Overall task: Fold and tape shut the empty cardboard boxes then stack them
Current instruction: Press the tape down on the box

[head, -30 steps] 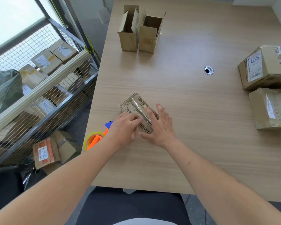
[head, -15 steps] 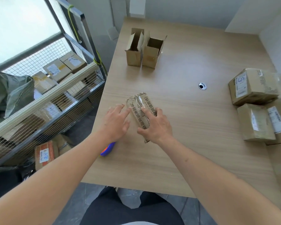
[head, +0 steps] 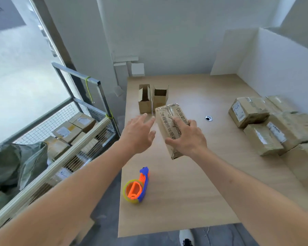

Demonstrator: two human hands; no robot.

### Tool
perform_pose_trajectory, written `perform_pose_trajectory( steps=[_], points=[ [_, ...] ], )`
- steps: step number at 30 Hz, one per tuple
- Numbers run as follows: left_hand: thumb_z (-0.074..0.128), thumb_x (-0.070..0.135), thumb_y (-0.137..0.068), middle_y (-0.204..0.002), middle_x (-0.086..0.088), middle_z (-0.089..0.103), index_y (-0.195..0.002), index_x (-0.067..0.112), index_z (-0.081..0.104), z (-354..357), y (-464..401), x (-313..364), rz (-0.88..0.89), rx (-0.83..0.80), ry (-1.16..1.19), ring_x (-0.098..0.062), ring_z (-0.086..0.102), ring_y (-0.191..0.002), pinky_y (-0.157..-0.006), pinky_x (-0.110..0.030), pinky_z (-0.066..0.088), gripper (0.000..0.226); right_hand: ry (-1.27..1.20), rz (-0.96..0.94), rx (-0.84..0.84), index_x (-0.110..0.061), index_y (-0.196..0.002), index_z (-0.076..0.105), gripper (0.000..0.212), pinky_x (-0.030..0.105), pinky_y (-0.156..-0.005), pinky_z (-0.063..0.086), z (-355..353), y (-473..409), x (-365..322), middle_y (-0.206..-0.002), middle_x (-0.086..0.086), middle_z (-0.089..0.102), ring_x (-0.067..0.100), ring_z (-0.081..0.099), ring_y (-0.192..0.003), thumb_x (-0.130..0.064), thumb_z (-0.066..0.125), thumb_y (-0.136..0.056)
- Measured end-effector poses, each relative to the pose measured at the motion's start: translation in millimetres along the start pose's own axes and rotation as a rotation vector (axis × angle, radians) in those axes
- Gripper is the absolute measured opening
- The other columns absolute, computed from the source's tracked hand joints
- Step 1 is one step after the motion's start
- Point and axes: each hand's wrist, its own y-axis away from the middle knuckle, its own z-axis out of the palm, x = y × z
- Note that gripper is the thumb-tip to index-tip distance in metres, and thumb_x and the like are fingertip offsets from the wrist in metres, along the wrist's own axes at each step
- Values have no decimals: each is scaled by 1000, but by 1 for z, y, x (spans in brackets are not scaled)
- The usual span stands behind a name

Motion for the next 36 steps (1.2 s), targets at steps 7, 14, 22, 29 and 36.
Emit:
perform_pose_trajectory(
  steps=[7, 14, 22, 29, 36],
  points=[
    [43, 49, -104, -167, -10, 26, -161, 25, 25, -44, -6, 26, 105, 24, -33, -33, 21, -154, -126, -52, 19, 64, -44, 77, 103, -48, -153, 29, 92, 43, -95, 51, -56, 27, -5, -128, 5, 42, 32, 54, -113, -67, 67, -71],
    [43, 47, -104, -166, -12, 26, -161, 23, 28, -69, -23, 83, 167, 43, -1, -35, 20, -154, -126, -49, 16, 63, -46, 156, 175, -48, -152, 32, 94, 42, -94, 51, -102, 43, 32, -127, 4, 43, 31, 55, -113, -68, 67, -67],
    [44, 47, -104, -165, -14, 28, -161, 20, 27, -62, -44, 176, 253, 29, -41, -36, 22, -153, -126, -50, 17, 65, -73, 218, 220, -49, -152, 33, 95, 42, -97, 50, -145, 61, 114, -130, 6, 44, 32, 54, -118, -67, 69, -66],
    [44, 48, -104, -165, -15, 28, -160, 21, 28, -33, -58, 287, 311, -5, -17, -36, 23, -153, -125, -49, 18, 64, -59, 291, 212, -49, -151, 33, 92, 38, -92, 48, -183, 89, 217, -134, 7, 43, 31, 56, -118, -64, 71, -69],
    [44, 48, -103, -163, -15, 32, -160, 22, 28, 6, -56, 384, 358, -56, -6, -35, 26, -151, -124, -49, 22, 65, -69, 346, 175, -50, -151, 34, 93, 41, -98, 48, -197, 124, 313, -144, 6, 41, 30, 53, -128, -66, 72, -66]
  ],
)
